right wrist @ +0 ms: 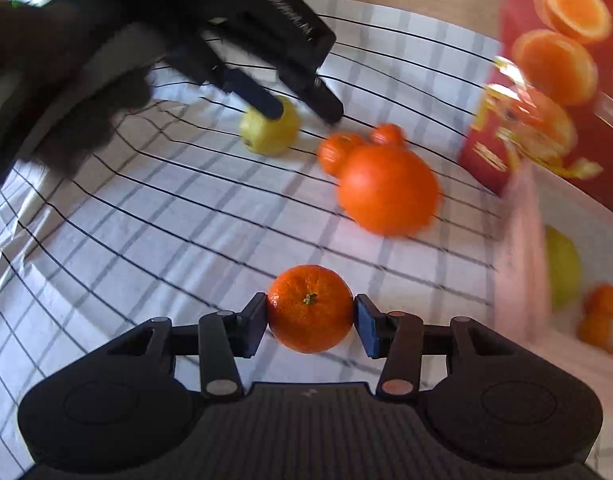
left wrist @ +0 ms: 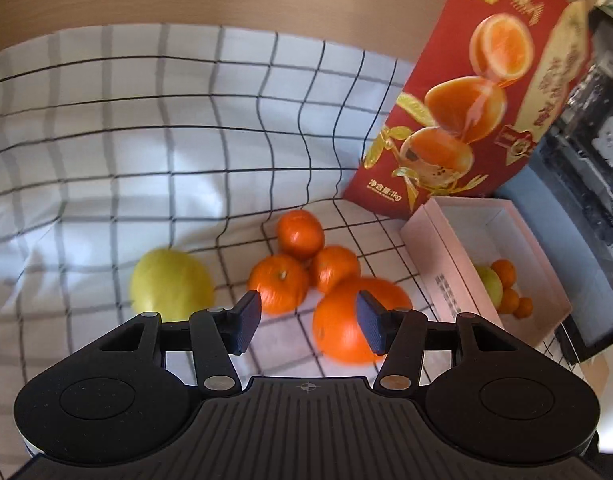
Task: Organize fruits
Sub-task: 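Lower the left tool onto a tangerine and close its fingers on it, then hold the tangerine in the left tool while the right tool moves toward the large orange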
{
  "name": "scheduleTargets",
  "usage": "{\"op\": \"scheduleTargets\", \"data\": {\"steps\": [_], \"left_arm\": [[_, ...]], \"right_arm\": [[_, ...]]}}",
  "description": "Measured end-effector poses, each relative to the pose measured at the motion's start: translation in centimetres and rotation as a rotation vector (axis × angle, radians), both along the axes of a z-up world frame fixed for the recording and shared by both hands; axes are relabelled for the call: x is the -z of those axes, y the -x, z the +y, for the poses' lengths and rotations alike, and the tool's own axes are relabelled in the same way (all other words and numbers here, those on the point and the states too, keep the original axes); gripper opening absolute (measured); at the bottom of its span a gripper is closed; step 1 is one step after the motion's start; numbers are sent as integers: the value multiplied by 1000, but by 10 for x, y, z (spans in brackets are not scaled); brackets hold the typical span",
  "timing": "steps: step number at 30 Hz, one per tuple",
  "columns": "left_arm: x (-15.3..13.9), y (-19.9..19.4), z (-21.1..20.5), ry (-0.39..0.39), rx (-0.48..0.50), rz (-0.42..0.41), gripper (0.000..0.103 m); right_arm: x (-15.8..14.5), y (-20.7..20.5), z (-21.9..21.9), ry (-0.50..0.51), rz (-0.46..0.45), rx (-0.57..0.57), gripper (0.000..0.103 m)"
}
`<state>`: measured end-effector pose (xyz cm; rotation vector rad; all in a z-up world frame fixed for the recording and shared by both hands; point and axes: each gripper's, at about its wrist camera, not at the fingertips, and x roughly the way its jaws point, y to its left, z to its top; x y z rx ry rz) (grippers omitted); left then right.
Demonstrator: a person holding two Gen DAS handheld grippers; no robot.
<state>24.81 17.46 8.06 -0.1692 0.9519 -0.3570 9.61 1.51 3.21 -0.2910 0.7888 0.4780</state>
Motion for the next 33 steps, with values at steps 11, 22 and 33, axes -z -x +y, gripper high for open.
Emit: {"op": "scheduleTargets", "data": {"steps": [11,22,33], "left_arm": [[32,-66,-29,-195,63,165,57],[39,-66,-31,-192,71,135,53],[13,4,-9,-135,3,-29,52]], "right_arm": [[7,18,-48,14,4,104,46],[10,26,-56,1,13,105,47],[15,29,-60,-10,9,121,54]]}}
